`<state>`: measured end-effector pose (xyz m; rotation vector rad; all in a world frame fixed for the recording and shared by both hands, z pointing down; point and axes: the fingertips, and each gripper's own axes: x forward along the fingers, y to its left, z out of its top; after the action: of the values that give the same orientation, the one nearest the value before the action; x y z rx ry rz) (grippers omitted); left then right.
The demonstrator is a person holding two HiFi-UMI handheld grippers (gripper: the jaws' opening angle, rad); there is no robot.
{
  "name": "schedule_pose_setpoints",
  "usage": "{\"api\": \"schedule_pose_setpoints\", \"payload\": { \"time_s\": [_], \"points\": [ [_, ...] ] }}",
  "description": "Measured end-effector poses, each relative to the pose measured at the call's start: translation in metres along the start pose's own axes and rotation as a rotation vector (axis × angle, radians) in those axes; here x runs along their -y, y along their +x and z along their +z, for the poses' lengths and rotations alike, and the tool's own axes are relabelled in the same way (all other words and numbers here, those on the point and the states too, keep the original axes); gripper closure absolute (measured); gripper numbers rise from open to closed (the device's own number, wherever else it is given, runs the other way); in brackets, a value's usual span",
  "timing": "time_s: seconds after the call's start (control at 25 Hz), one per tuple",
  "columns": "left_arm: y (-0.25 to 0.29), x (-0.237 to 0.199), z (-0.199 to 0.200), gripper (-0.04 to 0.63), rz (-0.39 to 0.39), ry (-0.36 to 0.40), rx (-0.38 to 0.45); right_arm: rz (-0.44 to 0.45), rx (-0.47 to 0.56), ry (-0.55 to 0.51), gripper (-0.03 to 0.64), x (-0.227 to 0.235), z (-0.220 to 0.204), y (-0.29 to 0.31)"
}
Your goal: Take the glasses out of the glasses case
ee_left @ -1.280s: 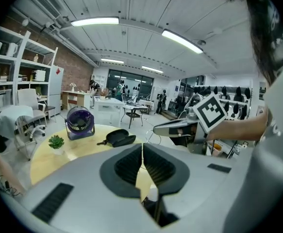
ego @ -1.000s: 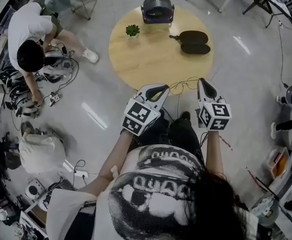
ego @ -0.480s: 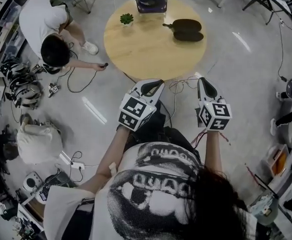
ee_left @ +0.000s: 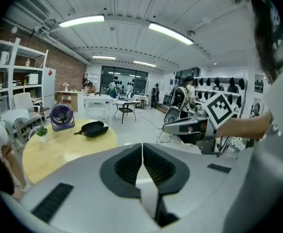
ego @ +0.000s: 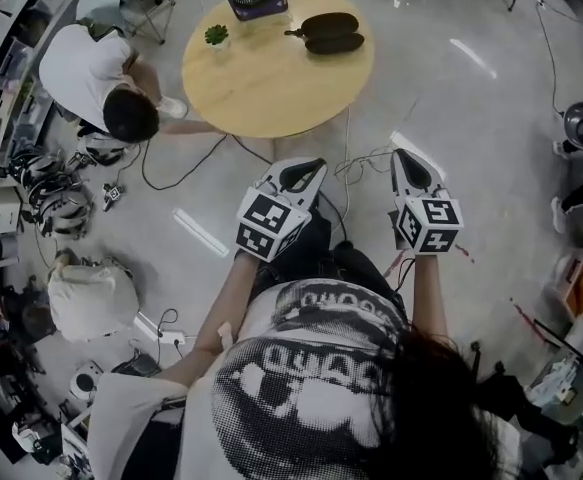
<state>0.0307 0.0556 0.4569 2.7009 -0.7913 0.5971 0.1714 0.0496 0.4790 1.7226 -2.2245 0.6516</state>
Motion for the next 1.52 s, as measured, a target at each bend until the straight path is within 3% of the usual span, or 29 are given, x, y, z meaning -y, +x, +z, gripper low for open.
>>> {"api": "schedule_pose_setpoints", "payload": {
  "time_s": [0.36,0.76,1.52],
  "points": [
    [-0.007,0.056,-0.011,0.580,-0.034,0.030,-0.006,-0.014,0.008,0.030,0.601,0.006,-0.031,-0.053],
    [-0.029,0.087,-0.037,0.580,-0.027,0.012,-0.006,0.009,0.003,0.040,0.601,-0.012,-0.061,-0.087],
    [-0.036,0.114,-0.050,0.580,-0.040,0.011,-0.011,0.022,-0.025,0.036,0.601,-0.017,-0.081,-0.104]
  ]
}}
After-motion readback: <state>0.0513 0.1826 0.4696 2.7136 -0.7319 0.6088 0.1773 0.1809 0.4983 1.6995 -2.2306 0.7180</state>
